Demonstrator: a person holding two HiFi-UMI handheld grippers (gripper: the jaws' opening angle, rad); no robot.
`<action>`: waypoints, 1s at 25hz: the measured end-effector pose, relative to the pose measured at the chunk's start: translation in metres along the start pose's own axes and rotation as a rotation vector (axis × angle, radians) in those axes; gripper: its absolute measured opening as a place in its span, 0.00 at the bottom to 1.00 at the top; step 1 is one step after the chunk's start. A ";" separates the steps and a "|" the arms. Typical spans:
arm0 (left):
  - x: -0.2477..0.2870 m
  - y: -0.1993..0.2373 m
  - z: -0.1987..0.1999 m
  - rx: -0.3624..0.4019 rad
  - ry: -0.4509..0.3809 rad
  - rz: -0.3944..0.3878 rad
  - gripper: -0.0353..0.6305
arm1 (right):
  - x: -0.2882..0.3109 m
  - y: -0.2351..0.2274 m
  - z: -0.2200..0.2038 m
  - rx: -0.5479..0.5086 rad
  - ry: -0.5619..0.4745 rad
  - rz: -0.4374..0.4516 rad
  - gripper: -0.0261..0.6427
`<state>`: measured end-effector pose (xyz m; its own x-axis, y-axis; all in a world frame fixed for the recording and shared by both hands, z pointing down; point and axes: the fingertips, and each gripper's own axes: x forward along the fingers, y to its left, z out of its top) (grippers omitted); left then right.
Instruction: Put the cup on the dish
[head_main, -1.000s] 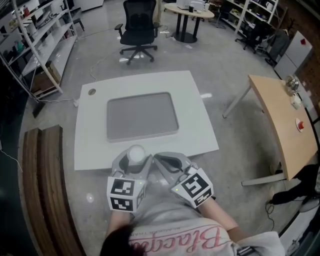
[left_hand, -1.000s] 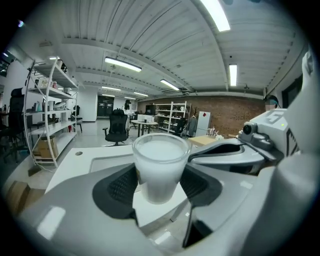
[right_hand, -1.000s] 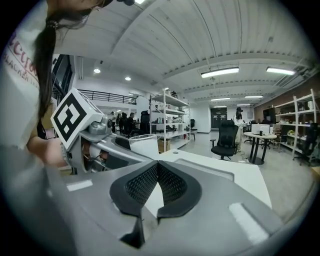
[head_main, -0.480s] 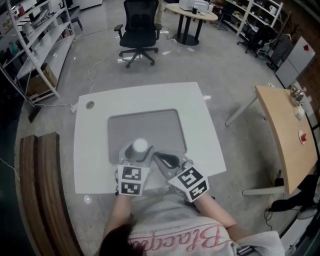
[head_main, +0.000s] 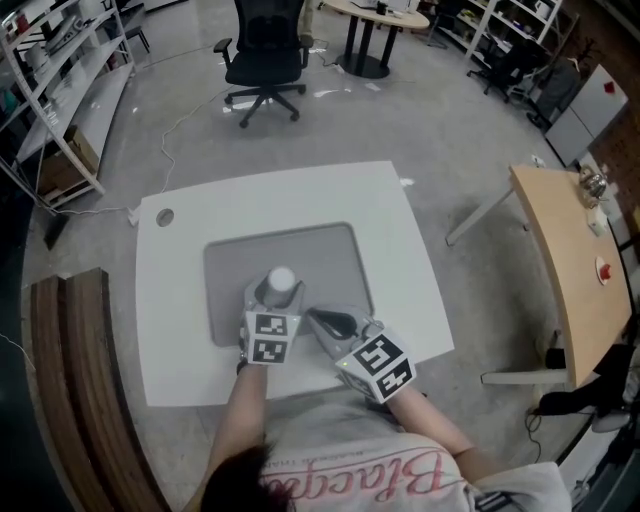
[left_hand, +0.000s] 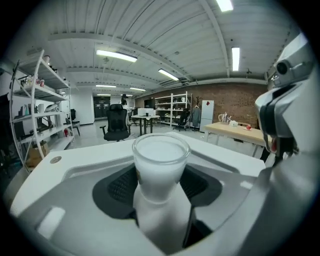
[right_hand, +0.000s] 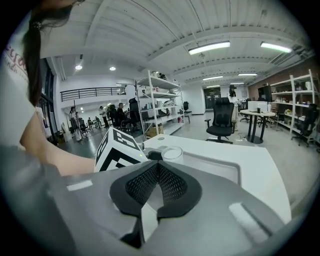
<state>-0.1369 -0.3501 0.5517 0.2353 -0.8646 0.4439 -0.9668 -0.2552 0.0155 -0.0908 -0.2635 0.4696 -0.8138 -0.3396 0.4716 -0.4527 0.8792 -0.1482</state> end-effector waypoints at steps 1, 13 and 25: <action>0.002 0.001 -0.003 -0.008 0.006 -0.002 0.44 | 0.002 -0.001 -0.001 0.004 0.005 0.000 0.04; 0.019 0.002 -0.026 -0.106 0.115 -0.080 0.44 | 0.027 -0.018 -0.004 -0.023 0.040 -0.085 0.04; 0.031 -0.002 -0.037 -0.071 0.246 -0.078 0.44 | 0.023 -0.023 -0.002 -0.002 0.043 -0.111 0.04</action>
<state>-0.1319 -0.3601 0.5983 0.2866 -0.7103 0.6429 -0.9532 -0.2786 0.1171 -0.0988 -0.2908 0.4860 -0.7425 -0.4204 0.5215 -0.5384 0.8377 -0.0912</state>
